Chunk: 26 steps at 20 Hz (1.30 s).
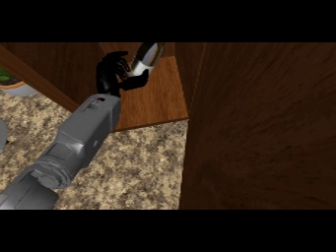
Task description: Pick up the wine, place it into the cabinet and close the cabinet
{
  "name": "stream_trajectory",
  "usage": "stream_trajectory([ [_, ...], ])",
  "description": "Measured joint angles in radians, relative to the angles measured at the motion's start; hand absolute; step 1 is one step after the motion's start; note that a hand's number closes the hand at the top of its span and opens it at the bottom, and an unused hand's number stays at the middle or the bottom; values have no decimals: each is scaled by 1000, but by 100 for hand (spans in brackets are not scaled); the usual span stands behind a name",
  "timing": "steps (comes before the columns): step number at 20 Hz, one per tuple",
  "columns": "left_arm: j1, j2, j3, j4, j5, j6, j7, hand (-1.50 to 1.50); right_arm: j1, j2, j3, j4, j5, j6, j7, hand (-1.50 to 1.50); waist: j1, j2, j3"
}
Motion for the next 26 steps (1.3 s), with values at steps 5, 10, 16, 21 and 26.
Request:
stream_trajectory([
  [5,5,-1,0,0,-1,-27,21,-150,-5,3,-1,1,-3,0,3,-150,-1,-1,-1],
  [10,5,1,11,-2,10,-49,38,-150,-2,2,0,1,-4,7,-2,-150,-1,-1,0],
  [16,0,-4,9,-8,7,-76,27,-150,2,8,7,2,-4,7,-4,-150,8,1,-5],
  [21,2,-9,-4,-21,-5,-149,12,-150,-2,10,2,2,-4,1,-3,-150,17,-1,-11],
  [26,9,-18,-6,-63,-6,-300,-33,-150,-13,5,-2,1,-2,-10,8,-150,40,-12,-13],
])
